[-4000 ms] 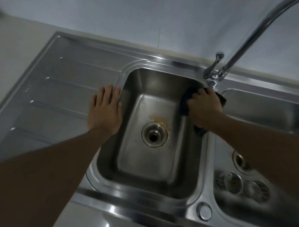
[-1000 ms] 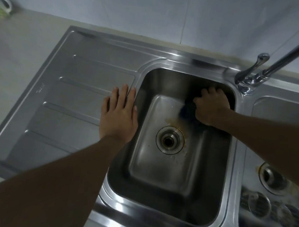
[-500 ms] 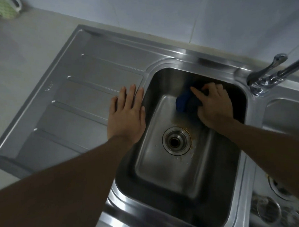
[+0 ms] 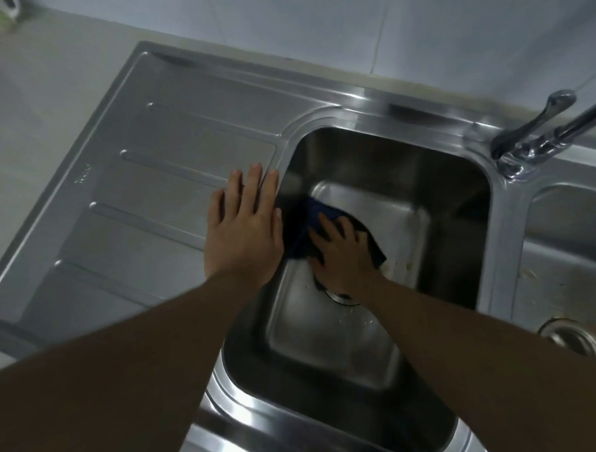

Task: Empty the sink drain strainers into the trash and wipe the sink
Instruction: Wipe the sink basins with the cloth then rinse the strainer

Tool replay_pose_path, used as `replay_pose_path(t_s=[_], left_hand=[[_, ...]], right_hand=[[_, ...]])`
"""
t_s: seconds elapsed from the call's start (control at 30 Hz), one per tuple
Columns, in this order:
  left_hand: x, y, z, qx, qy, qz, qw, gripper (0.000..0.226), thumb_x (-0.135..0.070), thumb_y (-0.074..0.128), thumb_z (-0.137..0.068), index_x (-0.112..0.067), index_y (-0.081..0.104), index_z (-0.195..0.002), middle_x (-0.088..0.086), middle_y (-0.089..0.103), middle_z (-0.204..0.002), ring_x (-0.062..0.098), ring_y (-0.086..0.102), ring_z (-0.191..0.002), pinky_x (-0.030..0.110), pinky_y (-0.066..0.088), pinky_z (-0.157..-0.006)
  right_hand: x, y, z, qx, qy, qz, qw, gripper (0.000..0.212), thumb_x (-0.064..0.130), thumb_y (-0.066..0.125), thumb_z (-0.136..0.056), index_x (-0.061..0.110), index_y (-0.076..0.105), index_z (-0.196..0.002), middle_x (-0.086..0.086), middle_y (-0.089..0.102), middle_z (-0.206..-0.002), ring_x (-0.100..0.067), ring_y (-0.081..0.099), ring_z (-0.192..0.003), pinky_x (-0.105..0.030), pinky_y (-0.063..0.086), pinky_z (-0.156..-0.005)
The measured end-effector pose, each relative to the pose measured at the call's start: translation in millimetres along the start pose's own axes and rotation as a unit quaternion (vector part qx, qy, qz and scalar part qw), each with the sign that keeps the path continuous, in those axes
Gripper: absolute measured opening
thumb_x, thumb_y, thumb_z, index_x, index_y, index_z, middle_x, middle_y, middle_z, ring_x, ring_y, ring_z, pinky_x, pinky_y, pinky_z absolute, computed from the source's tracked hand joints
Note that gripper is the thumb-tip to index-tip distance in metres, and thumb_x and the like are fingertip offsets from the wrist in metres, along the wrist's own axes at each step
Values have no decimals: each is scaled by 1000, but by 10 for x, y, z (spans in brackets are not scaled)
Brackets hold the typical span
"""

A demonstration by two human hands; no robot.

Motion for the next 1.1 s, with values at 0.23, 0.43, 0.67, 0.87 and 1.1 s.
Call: replay_pose_path(t_s=[0.23,0.43,0.67,0.87,1.1], left_hand=[[6,14,-15,-2,4,-3,1000,58,-42,14,-105,-23,11,-160,2,12,-168,28,8,-155,50,20,-121],[5,-1,7,3,-1,-5,1000,59,-41,13,-105,-23,10,-160,2,12,-168,27,8,-155,49,18,-122],[-18,-15,-2,-3,0,0,1000,58,-39,19,-104,-22,14,-160,3,15,-168,29,11,-155,49,19,-121],[6,9,7,0,0,-1,1000,58,-40,16,-105,-24,9,-160,2,10,-169,28,7,-156,49,17,-123],[-1,25,-11,-4,-2,7,1000,57,-40,17,-106,-25,9,-160,1,10,-169,27,6,-156,49,17,-123]], right_hand=[[-827,-364,14,-51,116,73,989,64,40,49,-99,28,22,-157,-21,31,-149,-38,34,-131,-45,34,-105],[-709,-261,315,15,191,64,979,71,33,52,-95,21,16,-155,-22,25,-149,-41,29,-133,-45,33,-108],[-1121,-371,65,86,224,125,963,79,32,52,-98,19,2,-158,-28,12,-156,-48,23,-139,-46,43,-99],[-678,-160,309,61,235,101,965,89,46,51,-95,5,1,-156,-27,22,-150,-44,32,-132,-39,45,-95],[-538,-270,-206,11,154,-12,988,78,59,39,-97,20,10,-158,-27,19,-151,-43,26,-133,-48,34,-105]])
Point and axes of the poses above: each hand's wrist, its own z-axis away from the middle knuckle, its own y-axis out of the palm, x = y × z, the point moved 8 cm from there along -z, towards the middle knuckle
